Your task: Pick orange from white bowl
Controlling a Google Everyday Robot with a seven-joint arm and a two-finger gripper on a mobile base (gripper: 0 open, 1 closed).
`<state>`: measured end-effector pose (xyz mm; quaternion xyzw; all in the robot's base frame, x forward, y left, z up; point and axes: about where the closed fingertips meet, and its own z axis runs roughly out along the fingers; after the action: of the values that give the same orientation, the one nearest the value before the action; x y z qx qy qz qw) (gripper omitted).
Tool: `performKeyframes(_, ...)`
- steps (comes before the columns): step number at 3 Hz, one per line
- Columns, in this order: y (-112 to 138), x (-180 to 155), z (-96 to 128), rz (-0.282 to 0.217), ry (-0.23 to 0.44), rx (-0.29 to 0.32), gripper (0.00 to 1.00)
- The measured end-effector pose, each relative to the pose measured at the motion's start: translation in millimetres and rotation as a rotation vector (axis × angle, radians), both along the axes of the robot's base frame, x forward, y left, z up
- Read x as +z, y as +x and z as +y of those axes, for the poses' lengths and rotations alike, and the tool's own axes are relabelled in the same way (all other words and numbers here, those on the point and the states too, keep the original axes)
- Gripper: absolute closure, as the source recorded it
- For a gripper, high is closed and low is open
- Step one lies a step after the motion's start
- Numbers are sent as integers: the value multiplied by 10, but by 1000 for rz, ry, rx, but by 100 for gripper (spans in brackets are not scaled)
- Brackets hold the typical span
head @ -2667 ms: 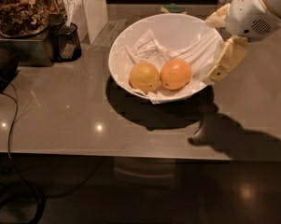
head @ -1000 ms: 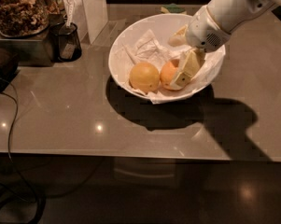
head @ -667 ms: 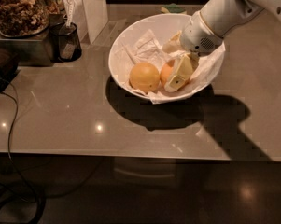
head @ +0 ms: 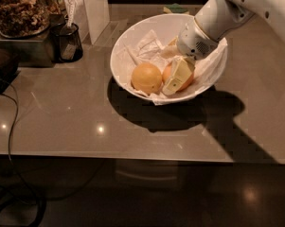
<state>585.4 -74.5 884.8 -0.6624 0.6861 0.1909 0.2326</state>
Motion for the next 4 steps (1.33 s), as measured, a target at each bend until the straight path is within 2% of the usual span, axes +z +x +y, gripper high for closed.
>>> performKeyframes(2, 47, -160, -282, 33, -77, -23, 13)
performKeyframes(3, 29, -259, -322, 62, -67, -27, 16)
performKeyframes(4, 15, -313, -267, 84, -12, -23, 35)
